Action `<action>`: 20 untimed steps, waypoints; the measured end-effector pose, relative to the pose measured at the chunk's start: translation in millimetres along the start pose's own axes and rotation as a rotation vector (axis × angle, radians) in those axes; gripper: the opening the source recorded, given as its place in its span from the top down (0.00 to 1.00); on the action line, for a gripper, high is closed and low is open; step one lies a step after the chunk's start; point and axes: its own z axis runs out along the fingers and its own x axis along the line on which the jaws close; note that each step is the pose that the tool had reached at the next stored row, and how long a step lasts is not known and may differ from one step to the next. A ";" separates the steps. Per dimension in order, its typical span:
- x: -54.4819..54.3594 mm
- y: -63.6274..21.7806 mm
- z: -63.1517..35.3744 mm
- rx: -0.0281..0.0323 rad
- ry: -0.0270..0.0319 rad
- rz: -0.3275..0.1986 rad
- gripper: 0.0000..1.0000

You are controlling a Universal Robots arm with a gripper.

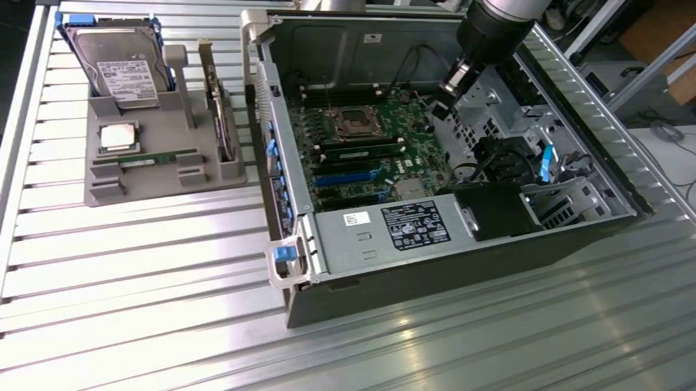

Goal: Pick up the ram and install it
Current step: 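Press down the ram until it locks into place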

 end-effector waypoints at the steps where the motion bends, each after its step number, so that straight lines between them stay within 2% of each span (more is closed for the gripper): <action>1: 0.0 0.0 0.0 -0.0001 0.0000 0.005 0.90; 20: 0.0 0.0 0.1 -0.0008 -0.0004 0.110 0.90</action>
